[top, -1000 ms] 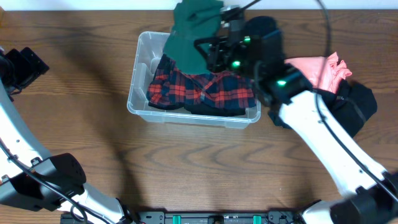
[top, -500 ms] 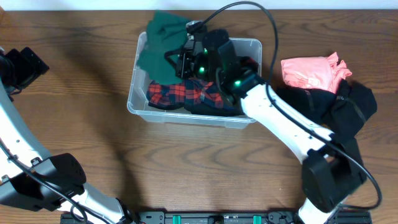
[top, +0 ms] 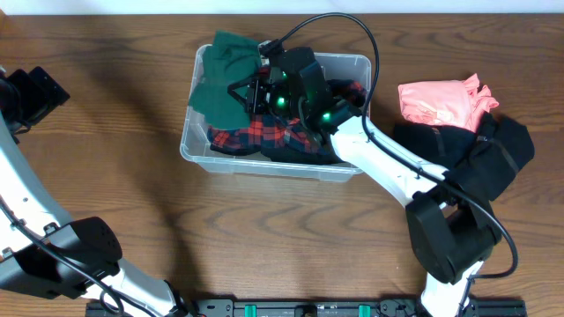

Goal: Pack container
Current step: 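Lower the dark green garment into the bin's left side and press it down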

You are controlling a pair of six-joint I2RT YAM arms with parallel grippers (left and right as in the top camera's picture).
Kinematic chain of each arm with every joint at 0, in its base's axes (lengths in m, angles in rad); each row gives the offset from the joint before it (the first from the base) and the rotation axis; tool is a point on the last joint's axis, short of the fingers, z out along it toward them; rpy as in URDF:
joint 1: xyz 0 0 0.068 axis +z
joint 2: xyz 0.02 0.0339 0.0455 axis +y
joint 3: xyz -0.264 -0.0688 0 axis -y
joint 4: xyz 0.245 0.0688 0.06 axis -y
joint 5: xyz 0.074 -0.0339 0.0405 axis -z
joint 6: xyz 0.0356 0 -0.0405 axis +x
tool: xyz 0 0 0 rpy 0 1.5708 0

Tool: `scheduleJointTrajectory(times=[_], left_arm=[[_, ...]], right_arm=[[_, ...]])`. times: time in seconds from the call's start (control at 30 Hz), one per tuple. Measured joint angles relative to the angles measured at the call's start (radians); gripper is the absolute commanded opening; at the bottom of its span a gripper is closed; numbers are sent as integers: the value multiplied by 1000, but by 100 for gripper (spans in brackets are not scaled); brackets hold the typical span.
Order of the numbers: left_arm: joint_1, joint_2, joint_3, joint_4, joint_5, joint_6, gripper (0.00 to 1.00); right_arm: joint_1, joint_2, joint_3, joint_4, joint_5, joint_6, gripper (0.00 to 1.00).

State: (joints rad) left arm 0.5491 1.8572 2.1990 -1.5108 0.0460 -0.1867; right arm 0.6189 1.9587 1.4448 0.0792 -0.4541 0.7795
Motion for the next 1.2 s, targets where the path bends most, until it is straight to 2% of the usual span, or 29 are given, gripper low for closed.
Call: scheduleJointTrajectory(times=[0.57, 0.6, 0.63, 0.77, 0.83, 1.2], left_arm=[[0, 0, 0, 0, 0, 0, 98], [0, 0, 0, 0, 0, 0, 98], [0, 0, 0, 0, 0, 0, 98], [0, 0, 0, 0, 0, 0, 98], [0, 0, 0, 0, 0, 0, 98], [0, 0, 0, 0, 0, 0, 98]], right_arm=[[-22, 110, 2, 16, 1, -33, 1], [-23, 116, 2, 18, 2, -34, 4], [-26, 124, 2, 20, 2, -34, 14], [-35, 145, 6, 22, 8, -47, 40], [-40, 150, 7, 23, 8, -58, 50], [-71, 151, 10, 38, -41, -110, 77]])
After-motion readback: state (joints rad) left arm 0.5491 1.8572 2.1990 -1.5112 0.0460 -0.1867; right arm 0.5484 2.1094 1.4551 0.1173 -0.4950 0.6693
